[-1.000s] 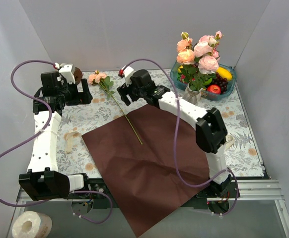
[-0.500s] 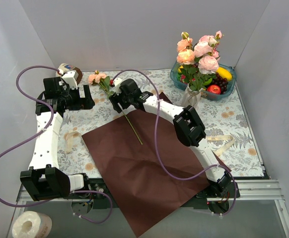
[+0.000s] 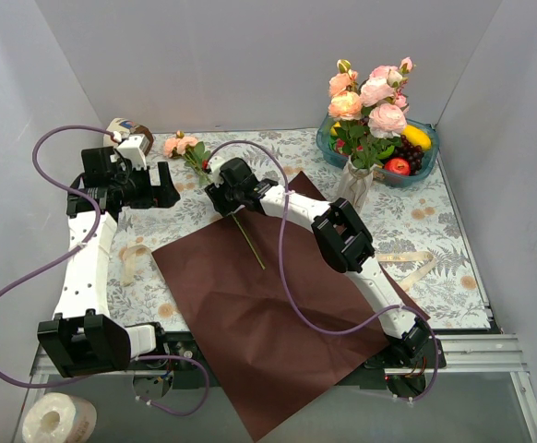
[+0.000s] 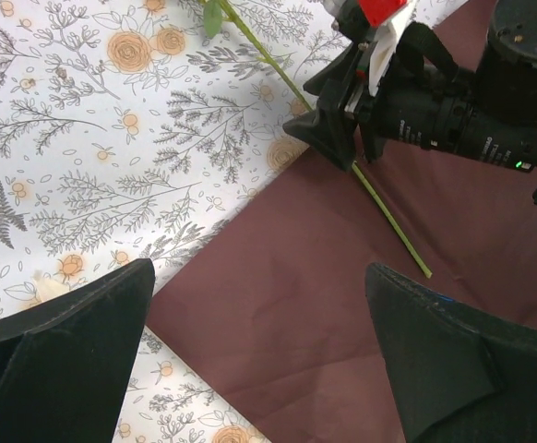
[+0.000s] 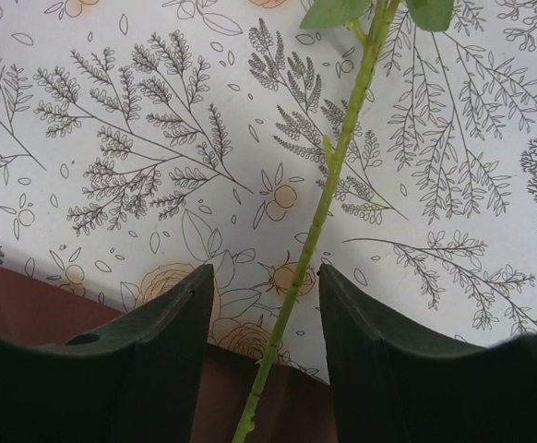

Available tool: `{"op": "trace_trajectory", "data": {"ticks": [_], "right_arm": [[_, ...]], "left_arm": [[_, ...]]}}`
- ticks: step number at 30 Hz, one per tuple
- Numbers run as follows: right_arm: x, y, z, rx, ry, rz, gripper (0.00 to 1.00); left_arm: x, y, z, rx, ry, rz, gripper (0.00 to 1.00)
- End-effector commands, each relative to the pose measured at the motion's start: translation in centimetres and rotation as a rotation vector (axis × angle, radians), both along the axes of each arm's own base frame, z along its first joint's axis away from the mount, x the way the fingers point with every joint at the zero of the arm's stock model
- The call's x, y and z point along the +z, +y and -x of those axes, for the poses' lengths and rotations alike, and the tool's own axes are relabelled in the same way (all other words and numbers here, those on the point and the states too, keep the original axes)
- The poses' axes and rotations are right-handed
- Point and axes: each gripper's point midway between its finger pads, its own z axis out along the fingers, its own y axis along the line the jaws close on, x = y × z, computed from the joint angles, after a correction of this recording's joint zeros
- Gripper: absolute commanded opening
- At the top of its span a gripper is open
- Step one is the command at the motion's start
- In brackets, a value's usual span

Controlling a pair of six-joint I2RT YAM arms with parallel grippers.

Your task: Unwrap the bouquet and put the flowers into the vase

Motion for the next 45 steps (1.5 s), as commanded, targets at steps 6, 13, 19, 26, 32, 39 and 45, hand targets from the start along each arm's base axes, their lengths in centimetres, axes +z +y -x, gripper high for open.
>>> {"op": "trace_trajectory", "data": {"ticks": [6,13,19,26,32,39,45], "right_arm": [[0.8,0.5,-0.7,-0.028,-0.022,-0.044,0.5],[-0.2,0.4,-0.2,-0.015,0.009,-0.026,0.42],[-1.0,0.4,0.3,-0.007,0.031,-0.015,0.41],[-1.7,0.1,0.2,-0.013,0.047,0.03,0.35],[-2.6,-0.2,0.1,-0.032,0.064,0.053,0.24],[-0.1,-0.2,-0.4,-0.061,0.018,0.032,0.01],[8.5,0.7,-2.2,-0.092,-0.111,-0.08,0.01]], "left_arm": [[0.6,-1.0,1.6,-0.061,-0.024,0.018,0.98],[-0.9,0.3,1.1,0.026,0.048,-0.002,0.98],[-4.6,1.2,1.1,0.078,0.116,-0.029,0.98],[-6.0,2.2,1.6,0.104,0.13,-0.075,0.98],[-7.0,2.4,1.9,0.1,0.137,-0.093,0.98],[-6.8,2.4,1.7,0.095,0.121,-0.099,0.98],[-5.8,1.4,2.0,0.06,0.108,-0.062,0.98]]}}
